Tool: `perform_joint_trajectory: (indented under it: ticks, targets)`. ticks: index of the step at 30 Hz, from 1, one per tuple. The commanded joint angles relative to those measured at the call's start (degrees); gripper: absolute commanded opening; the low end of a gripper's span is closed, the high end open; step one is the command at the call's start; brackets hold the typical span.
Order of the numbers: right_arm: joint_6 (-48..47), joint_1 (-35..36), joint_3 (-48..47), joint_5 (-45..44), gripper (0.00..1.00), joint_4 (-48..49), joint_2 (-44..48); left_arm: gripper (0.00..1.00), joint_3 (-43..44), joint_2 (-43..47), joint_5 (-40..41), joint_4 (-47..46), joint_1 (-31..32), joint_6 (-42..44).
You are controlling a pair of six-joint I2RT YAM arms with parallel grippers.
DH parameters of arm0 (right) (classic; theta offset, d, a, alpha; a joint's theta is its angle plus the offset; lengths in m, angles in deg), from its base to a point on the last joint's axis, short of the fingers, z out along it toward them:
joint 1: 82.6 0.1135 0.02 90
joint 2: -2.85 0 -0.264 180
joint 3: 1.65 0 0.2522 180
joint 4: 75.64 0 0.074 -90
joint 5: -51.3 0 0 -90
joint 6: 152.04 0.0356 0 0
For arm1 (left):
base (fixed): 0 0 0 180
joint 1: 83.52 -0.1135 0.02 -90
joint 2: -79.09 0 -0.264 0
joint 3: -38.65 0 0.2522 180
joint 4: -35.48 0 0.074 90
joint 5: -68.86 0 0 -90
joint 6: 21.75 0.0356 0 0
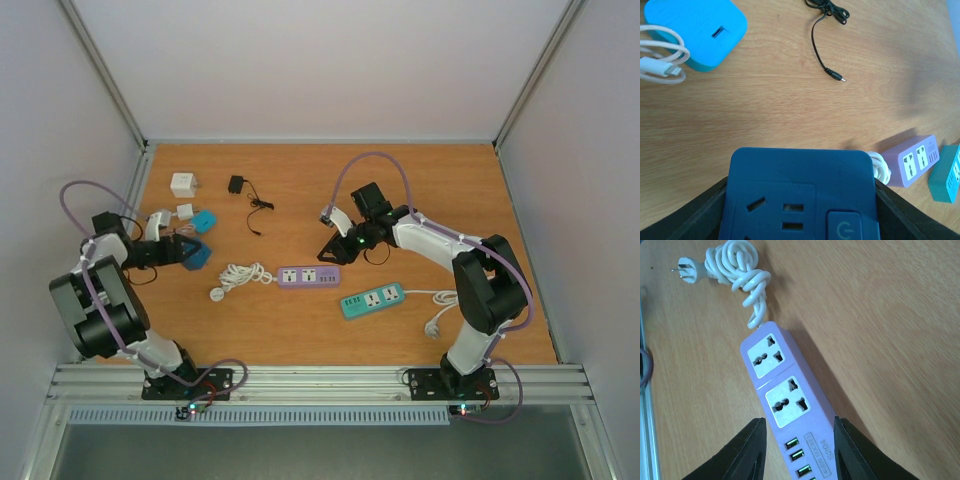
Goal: Pull the plug off the socket
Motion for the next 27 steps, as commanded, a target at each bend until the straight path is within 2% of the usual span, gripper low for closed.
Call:
perform_joint_trajectory:
  ticks: [1,13,18,20,24,27]
  targets:
    - [-0.94,0.37,-1.54,0.03,0.39,-0.82,2.05,0.43,2.96,-3.66,-1.7,3.62,-1.6,4.74]
    - [-1.47,0.37,-2.24,-0.42,0.43,-1.53,1.5,0.45,7.9,-13.03,-1.85,6.54,-3.44,9.41]
    - [-1.12,0.37,-3.24,-0.42,0.46,-1.94,0.92,0.5,9.12,-16.3,-1.33,7.28,-5.01,10.6]
    - [-1.12,0.36,-3.63,-0.57,0.47,-2.01,0.71,0.54,9.53,-17.2,-1.08,7.34,-5.93,10.63]
    - [-0.77,0.42,-4.29,-0.51,0.5,-1.98,0.29,0.69,9.97,-17.72,-0.16,7.31,-7.46,11.15]
    - [-0.15,0.69,-5.18,-0.35,0.52,-1.82,-0.29,0.76,9.88,-17.29,0.61,6.84,-8.38,11.25]
